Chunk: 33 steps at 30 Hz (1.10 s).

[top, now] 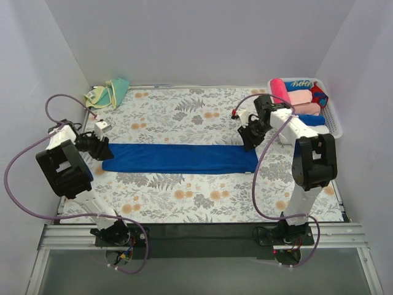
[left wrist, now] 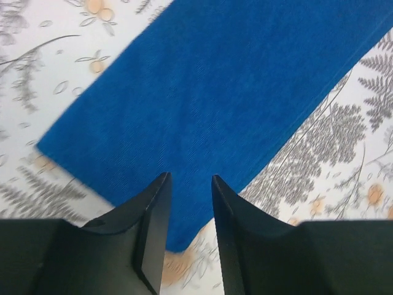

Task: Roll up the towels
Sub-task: Fold the towel

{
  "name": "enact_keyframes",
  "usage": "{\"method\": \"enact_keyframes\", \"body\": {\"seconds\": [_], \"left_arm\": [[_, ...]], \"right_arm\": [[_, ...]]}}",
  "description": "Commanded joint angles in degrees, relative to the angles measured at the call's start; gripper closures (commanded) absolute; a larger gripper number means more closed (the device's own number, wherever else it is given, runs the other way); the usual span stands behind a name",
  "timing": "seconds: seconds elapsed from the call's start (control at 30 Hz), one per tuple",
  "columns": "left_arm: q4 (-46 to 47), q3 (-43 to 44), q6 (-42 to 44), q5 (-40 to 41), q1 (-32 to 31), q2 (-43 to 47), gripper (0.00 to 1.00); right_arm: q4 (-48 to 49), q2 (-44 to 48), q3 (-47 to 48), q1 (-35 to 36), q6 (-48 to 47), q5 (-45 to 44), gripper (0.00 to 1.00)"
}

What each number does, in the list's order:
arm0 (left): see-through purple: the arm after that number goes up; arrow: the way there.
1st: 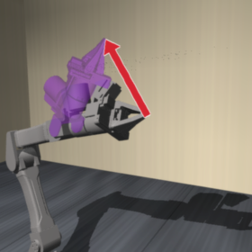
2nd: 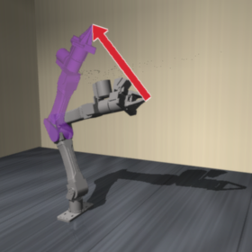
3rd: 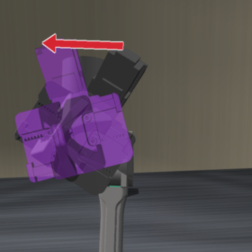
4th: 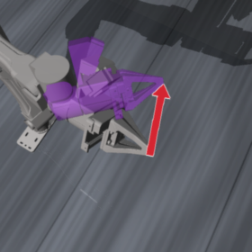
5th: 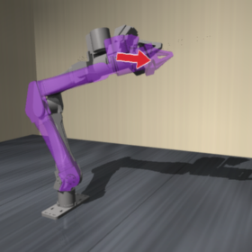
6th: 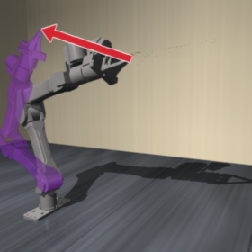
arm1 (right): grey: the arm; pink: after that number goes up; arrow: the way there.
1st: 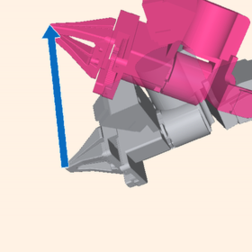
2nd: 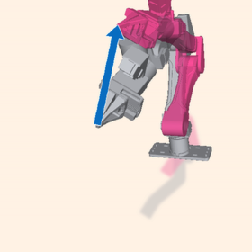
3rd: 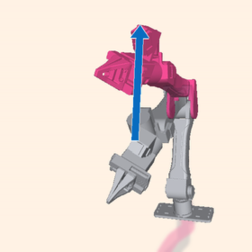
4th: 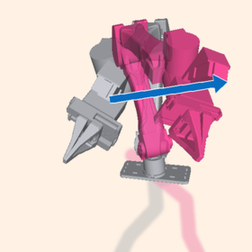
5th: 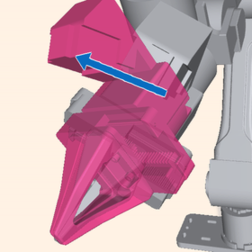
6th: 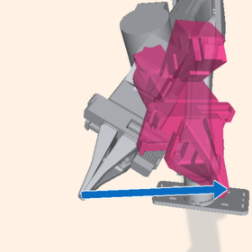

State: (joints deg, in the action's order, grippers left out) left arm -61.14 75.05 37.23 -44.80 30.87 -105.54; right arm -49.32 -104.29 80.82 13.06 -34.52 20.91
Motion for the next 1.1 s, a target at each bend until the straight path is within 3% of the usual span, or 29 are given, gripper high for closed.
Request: {"method": "enact_keyframes", "body": {"seconds": [0.0,0.33,0.43,0.47,0.5,0.57,0.7,0.83,1.07], "left_arm": [[11.4,-4.6,-10.5,1.7,-3.4,3.6,0.71],[21.1,-6.4,-19.1,14.1,-3.9,-3.2,0.86],[20.1,-2.8,-20.4,11.8,-4.0,-5.2,0.87],[18.8,-1.7,-19.3,9.7,-3.9,-5.2,0.86],[9.0,3.2,-12.3,0.4,-5.0,-1.6,0.72],[6.2,3.8,-7.2,-2.6,-6.2,0.8,0.68],[5.3,1.2,-5.5,-2.8,-10.6,5.6,0.64],[9.5,-1.5,-12.6,-3.0,-11.0,7.1,0.63],[14.9,-6.2,-18.9,-0.6,-11.4,7.7,0.63]], "right_arm": [[2.9,-3.0,-1.4,2.0,4.6,-1.7,0.74],[10.6,-9.2,-0.5,1.7,8.0,-16.1,0.74],[9.5,-10.4,3.1,1.9,8.7,-14.0,0.74],[9.1,-10.1,3.6,2.0,8.7,-13.3,0.74],[5.5,-3.7,4.6,3.4,6.7,-7.2,0.72],[5.0,0.3,2.7,4.2,6.3,-3.7,0.71],[4.5,3.2,-0.6,8.4,5.1,-3.0,0.74],[5.1,1.4,-1.3,8.7,6.3,-7.5,0.76],[5.1,-4.0,-1.4,8.6,7.4,-8.2,0.76]]}}
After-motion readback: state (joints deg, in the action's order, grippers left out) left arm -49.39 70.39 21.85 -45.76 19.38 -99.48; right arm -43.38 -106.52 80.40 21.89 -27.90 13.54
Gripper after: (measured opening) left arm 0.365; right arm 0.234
